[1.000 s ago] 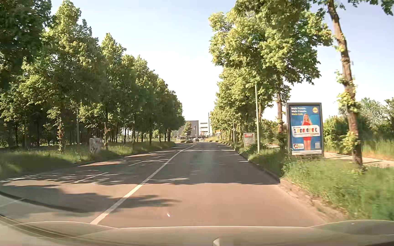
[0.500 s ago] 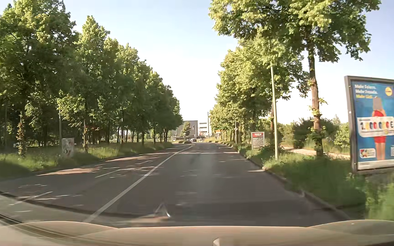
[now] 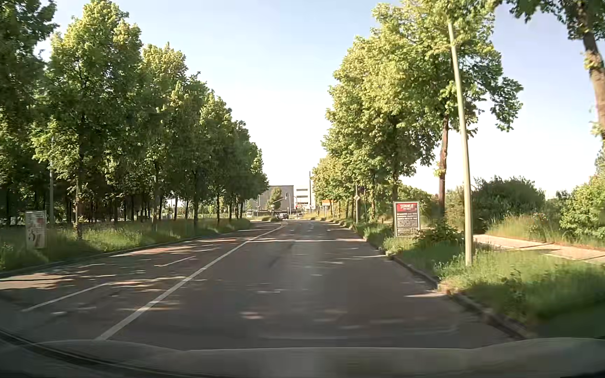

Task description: Follow the waypoints while adhering to traffic rules and regulations

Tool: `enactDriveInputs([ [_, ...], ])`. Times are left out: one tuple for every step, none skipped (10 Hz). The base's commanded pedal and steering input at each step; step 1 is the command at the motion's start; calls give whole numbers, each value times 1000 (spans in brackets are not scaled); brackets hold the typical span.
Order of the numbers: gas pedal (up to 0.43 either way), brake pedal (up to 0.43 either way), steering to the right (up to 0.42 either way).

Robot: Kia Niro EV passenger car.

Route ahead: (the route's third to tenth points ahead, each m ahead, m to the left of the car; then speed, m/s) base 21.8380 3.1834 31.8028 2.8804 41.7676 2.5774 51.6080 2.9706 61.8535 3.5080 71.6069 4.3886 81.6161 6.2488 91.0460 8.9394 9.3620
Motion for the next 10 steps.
enactDriveInputs([
  [228,0,13],
  [228,0,9],
  [228,0,7],
  [228,0,5],
  [220,0,4],
  [209,0,4],
  [197,0,3],
  [177,0,3],
  [150,0,2],
  [130,0,1],
])
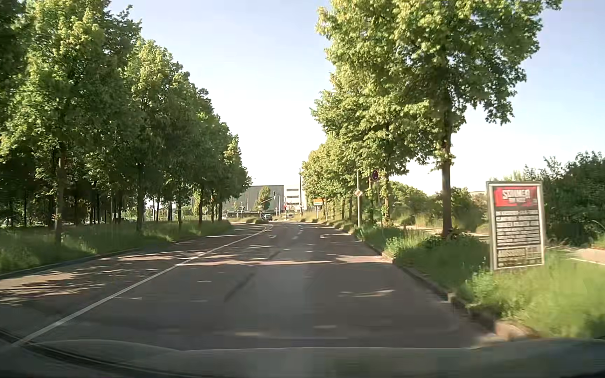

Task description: Follow the waypoints while adhering to traffic rules and regulations

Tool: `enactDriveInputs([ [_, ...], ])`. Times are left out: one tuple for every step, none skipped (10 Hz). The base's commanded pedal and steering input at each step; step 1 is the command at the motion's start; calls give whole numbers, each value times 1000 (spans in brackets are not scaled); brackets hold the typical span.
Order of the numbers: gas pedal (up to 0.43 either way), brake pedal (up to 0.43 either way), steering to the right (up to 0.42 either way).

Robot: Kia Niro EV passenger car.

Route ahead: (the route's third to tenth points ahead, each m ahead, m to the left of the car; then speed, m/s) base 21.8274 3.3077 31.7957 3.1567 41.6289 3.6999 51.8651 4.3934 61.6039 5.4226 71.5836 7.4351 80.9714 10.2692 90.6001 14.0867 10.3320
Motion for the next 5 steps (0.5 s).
enactDriveInputs([
  [130,0,1],
  [130,0,1],
  [110,0,0],
  [87,0,0],
  [20,0,0],
])
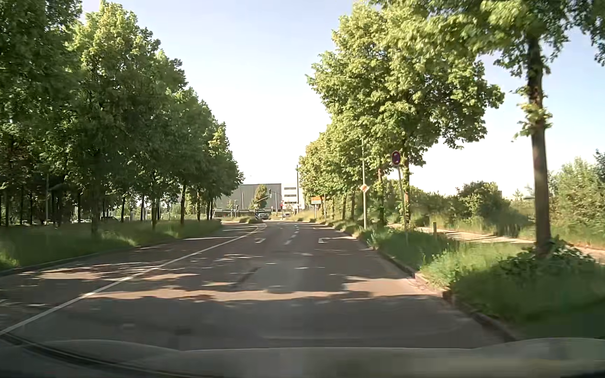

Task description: Follow the waypoints while adhering to traffic rules and regulations

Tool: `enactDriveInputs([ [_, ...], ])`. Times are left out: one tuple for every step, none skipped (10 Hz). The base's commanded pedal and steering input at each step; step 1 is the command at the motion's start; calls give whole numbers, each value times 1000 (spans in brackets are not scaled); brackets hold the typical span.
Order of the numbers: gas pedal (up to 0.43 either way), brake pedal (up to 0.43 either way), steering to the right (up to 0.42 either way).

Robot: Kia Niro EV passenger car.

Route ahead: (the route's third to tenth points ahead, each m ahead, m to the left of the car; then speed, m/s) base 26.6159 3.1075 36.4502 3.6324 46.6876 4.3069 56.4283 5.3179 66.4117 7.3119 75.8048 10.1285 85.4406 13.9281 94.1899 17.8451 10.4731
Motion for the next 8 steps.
enactDriveInputs([
  [0,0,0],
  [0,0,0],
  [0,0,0],
  [0,0,0],
  [0,0,0],
  [0,0,-1],
  [0,0,-2],
  [0,0,-2],
])
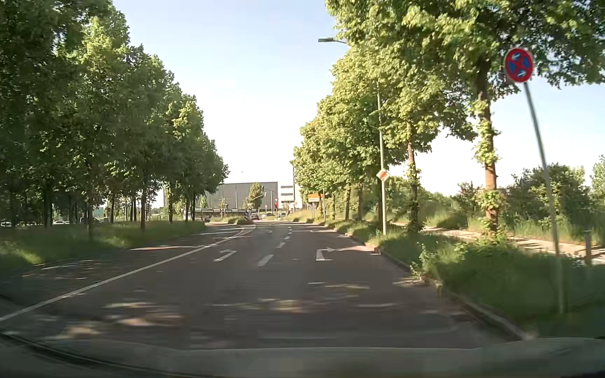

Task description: Follow the waypoints while adhering to traffic rules and regulations

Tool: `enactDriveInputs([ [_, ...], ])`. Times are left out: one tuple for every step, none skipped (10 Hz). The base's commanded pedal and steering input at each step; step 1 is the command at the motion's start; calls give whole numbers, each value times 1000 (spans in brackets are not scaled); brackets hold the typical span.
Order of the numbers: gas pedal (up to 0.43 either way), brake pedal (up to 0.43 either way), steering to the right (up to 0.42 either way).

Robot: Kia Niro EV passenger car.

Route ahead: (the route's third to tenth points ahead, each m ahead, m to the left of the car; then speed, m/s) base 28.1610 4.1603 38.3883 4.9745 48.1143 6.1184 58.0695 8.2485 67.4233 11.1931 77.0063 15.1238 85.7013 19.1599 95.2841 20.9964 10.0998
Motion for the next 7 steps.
enactDriveInputs([
  [0,0,-3],
  [0,0,-3],
  [0,0,-3],
  [0,0,-3],
  [0,0,-2],
  [0,0,-3],
  [0,0,-2],
])
